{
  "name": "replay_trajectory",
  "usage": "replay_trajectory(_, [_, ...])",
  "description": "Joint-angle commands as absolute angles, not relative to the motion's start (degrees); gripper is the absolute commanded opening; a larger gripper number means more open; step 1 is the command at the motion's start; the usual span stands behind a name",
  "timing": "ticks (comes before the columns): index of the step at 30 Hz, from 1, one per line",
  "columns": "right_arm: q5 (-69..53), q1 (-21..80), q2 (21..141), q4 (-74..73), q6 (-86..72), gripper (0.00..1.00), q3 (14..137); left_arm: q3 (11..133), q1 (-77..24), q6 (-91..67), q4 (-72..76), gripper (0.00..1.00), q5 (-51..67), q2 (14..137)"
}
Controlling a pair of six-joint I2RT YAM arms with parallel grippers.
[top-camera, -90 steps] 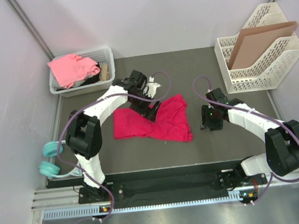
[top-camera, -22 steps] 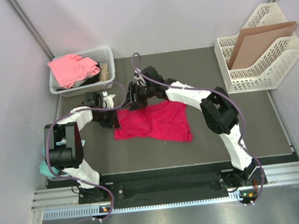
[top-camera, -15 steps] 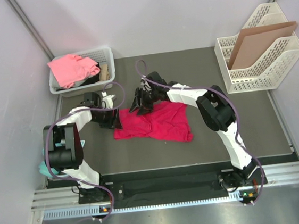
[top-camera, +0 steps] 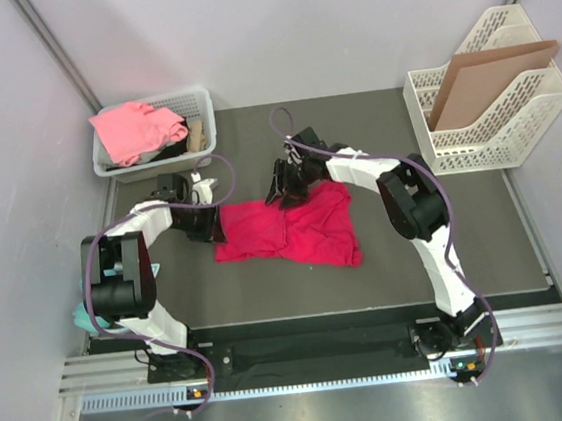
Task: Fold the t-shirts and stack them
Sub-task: Fold the folded rectangular tshirt in 1/3 of the way
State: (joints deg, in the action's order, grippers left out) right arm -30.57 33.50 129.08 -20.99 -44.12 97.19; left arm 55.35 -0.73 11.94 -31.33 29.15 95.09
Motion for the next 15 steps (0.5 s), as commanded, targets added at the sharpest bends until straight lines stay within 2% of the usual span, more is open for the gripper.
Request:
replay_trajectory(1, [-28.6,32.0,129.9,-22.9,-40.5,0.51,98.6,56.6,-0.4,12.4,-31.6,0.34,30.5,93.4])
replay_trajectory(7, [-29.6,31.1,130.1,-24.9,-39.0,0.51,98.3,57.2,-0.4,12.2,-31.6,0.31,30.2,93.6])
replay_trajectory(10, [-28.9,30.3,127.4,-25.8,-38.5,0.51,97.9,58.3,-0.4,12.2,-32.7,0.38,30.5,93.9])
replay_trajectory(11, [-27.0,30.2,124.4,-26.2,-38.2,0.51,97.5,58.7,-0.4,12.1,-33.0,0.48,30.5,94.0])
replay_trajectory(14, [-20.7,30.1,118.1,-30.6,-36.0,0.52,97.9,60.3,1.6,12.2,-34.4,0.7,31.3,94.5])
replay_trajectory(15, [-19.0,30.1,116.3,-31.6,-34.9,0.52,97.8,61.2,1.8,12.3,-34.6,0.81,31.6,95.2])
